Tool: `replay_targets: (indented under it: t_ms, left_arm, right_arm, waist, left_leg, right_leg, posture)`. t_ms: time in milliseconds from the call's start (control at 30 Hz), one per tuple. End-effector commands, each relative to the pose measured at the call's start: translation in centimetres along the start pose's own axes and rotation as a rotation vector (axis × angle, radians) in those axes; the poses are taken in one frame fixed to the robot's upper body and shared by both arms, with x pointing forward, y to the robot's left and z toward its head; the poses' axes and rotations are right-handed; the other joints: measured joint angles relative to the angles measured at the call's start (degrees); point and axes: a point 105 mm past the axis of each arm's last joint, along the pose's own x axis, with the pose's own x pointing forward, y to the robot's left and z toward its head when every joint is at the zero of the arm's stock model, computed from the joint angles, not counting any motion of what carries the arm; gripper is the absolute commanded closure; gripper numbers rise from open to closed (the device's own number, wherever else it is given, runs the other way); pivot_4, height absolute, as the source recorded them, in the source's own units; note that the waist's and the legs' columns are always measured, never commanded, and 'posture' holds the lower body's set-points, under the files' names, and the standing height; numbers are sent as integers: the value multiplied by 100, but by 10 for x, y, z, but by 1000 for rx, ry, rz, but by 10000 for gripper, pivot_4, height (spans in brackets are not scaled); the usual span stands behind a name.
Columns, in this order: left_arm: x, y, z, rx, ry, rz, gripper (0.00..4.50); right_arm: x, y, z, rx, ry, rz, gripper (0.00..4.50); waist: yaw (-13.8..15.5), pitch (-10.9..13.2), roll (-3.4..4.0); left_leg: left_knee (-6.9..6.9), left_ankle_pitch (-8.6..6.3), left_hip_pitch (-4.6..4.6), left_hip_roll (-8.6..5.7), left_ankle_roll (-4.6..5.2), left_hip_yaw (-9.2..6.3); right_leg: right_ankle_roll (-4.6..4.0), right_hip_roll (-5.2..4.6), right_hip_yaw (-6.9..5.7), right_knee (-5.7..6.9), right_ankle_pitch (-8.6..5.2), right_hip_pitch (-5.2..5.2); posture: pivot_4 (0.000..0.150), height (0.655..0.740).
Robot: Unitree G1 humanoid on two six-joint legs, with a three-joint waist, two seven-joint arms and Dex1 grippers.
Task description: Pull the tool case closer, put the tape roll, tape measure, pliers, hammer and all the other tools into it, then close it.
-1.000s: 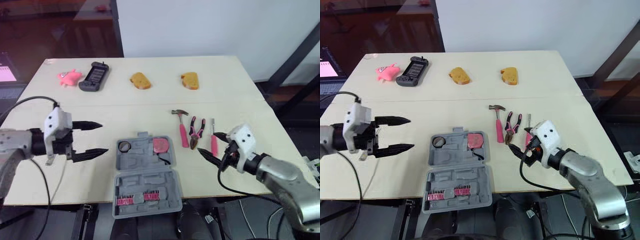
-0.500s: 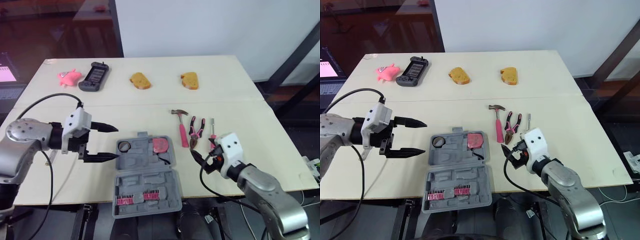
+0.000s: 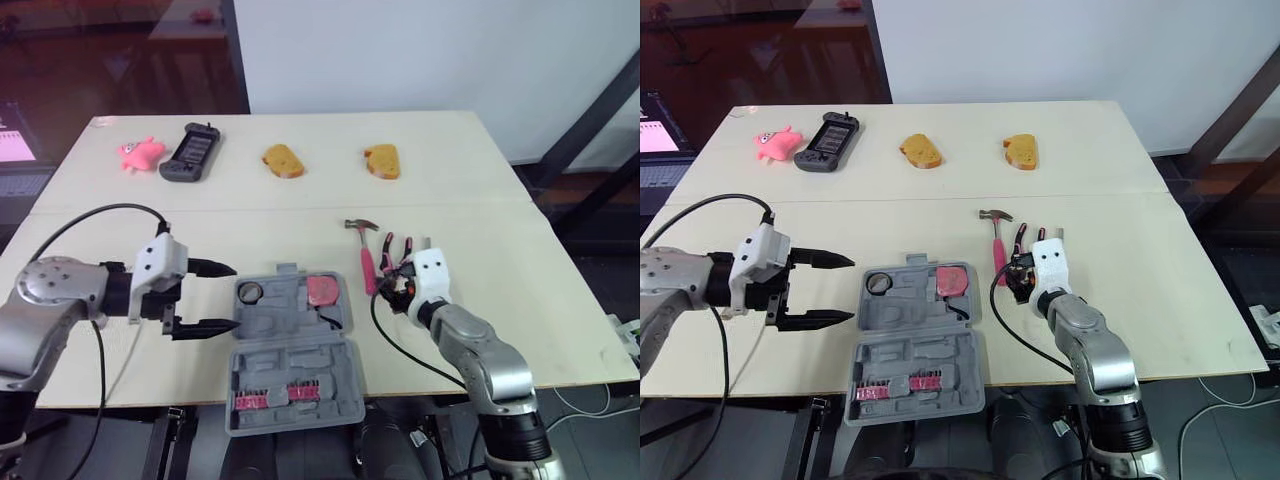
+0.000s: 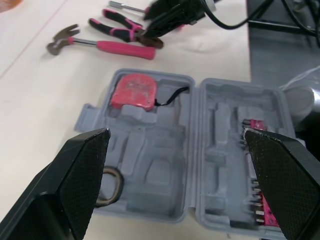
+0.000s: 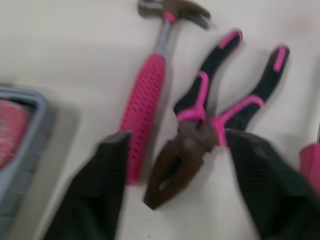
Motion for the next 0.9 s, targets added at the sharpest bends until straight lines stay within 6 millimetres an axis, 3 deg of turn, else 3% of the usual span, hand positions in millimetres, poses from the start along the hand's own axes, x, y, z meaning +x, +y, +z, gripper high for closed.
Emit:
replay_targets:
  t_ms: [33, 467, 700, 900]
  left_arm:
    - [-8, -1, 11, 44, -7, 30, 0]
    - [-9, -3, 10, 36, -9, 51, 0]
    - [-7, -5, 7, 34, -5, 37, 0]
    - [-6, -5, 5, 32, -5, 40, 0]
  right_arm:
    - [2, -6, 13, 12, -54, -33, 23208]
    - [12, 6, 7, 72, -28, -14, 23208]
    - [18, 26, -2, 111, 13, 28, 23208]
    - [19, 19, -8, 100, 47, -16, 23208]
  waist:
    - [-9, 0, 0]
    - [-20, 0, 0]
    - [-38, 0, 0]
    - [-60, 0, 0]
  left_leg:
    - [-1, 0, 0, 0, 0, 0]
    - [-5, 0, 0, 1, 0, 0]
    - [-7, 0, 0, 1, 0, 0]
    - [-9, 0, 0, 1, 0, 0]
  right_leg:
    - [0, 0, 0, 0, 0, -1]
    - [1, 1, 0, 1, 1, -5]
    - [0, 2, 0, 2, 1, -7]
    - [0, 2, 0, 2, 1, -9]
  posture:
    - [1500, 7238]
    - [1500, 7238]
    - [1500, 7238]
    - [1500, 7238]
